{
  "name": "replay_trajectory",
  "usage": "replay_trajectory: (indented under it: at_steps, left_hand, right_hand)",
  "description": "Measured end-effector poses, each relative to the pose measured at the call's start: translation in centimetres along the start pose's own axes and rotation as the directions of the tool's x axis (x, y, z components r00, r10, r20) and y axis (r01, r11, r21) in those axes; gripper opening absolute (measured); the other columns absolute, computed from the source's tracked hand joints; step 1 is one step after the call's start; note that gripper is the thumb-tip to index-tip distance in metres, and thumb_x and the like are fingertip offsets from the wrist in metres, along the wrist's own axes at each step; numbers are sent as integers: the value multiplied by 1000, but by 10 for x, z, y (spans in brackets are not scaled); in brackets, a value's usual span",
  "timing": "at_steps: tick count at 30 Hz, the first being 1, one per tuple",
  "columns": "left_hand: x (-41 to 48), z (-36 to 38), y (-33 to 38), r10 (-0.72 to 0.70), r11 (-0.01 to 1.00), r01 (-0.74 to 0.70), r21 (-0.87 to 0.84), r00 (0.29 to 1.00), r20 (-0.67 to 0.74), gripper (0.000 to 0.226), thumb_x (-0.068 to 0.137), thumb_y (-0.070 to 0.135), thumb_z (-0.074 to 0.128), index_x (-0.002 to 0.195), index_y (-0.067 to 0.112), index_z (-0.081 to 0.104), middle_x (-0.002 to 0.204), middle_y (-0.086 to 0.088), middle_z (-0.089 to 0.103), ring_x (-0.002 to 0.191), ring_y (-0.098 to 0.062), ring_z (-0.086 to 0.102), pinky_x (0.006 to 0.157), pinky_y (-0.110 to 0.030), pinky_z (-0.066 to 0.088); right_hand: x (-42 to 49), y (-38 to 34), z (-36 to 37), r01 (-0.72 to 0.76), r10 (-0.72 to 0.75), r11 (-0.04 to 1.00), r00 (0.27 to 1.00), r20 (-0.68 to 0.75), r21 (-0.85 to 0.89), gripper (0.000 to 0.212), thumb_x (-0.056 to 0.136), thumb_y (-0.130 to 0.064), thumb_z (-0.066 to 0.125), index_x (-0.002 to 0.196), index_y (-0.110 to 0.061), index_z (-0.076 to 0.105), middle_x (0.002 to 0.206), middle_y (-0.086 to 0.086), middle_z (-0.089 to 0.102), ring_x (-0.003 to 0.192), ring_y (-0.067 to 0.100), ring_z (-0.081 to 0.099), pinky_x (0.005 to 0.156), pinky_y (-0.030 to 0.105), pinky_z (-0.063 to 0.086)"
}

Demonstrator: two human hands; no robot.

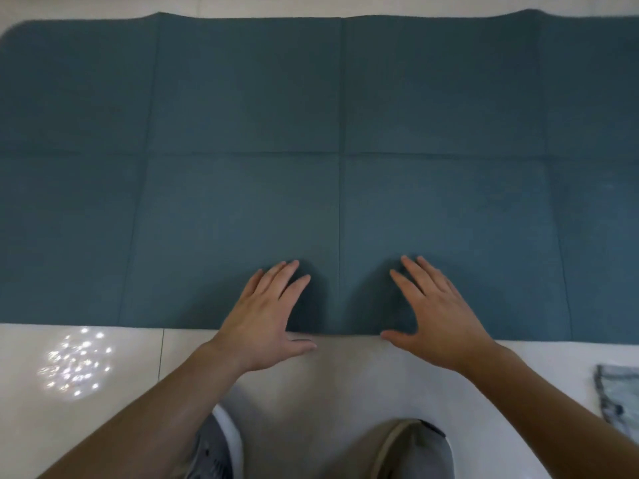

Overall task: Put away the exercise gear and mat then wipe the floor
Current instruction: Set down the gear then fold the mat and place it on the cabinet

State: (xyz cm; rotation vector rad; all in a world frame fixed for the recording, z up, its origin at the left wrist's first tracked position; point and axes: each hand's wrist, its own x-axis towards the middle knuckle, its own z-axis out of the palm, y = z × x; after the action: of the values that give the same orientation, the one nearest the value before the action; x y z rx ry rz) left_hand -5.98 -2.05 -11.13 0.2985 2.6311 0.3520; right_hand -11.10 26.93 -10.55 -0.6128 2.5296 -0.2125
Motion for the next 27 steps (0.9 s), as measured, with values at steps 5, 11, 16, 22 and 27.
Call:
replay_trajectory:
  at_steps: [5, 11, 16, 22, 27]
  left_hand:
    - [-2, 12, -2, -21, 1000, 21, 6, 1000, -6, 102, 79, 68, 63, 157, 24, 14, 165, 3, -4, 151, -16, -7, 122, -36, -7]
    - [0, 14, -3, -28, 999, 29, 22, 998, -48, 92, 80, 61, 67, 154, 21, 28, 165, 1, 11, 151, -18, 8, 122, -36, 0]
    - [-2, 9, -7, -17, 1000, 16, -11, 998, -67, 90, 78, 63, 66, 151, 22, 34, 163, 4, 18, 150, -15, 14, 120, -31, 5]
    - [-8, 5, -13, 1, 998, -8, -58, 992, -130, 85, 75, 67, 59, 146, 23, 45, 157, 6, 32, 145, -12, 26, 117, -27, 11]
    - [-11, -4, -14, 4, 993, -31, -112, 972, -237, 77, 72, 68, 56, 134, 22, 58, 147, 7, 48, 136, -12, 39, 114, -29, 25]
  right_hand:
    - [-3, 3, 11, -16, 16, 1000, 1000, 24, -20, 101, 78, -74, 51, 155, -24, 9, 162, -1, -6, 147, 18, -15, 120, 36, -5]
    - [-4, 2, 16, -25, 25, 999, 1000, 2, -22, 98, 80, -69, 53, 155, -23, 10, 162, 0, -6, 147, 19, -16, 120, 37, -6]
    - [-5, 3, 17, -25, 25, 1000, 1000, -5, -11, 98, 80, -70, 53, 154, -23, 10, 162, 0, -5, 148, 19, -16, 121, 37, -5]
    - [-9, 1, 19, -15, 16, 1000, 999, -32, 7, 91, 82, -63, 57, 154, -23, 17, 163, 1, 3, 149, 19, -9, 119, 35, -4]
    - [-18, 2, 13, -1, 6, 998, 998, -67, 66, 82, 85, -57, 55, 153, -27, 21, 162, -6, 6, 149, 13, -4, 121, 31, 6]
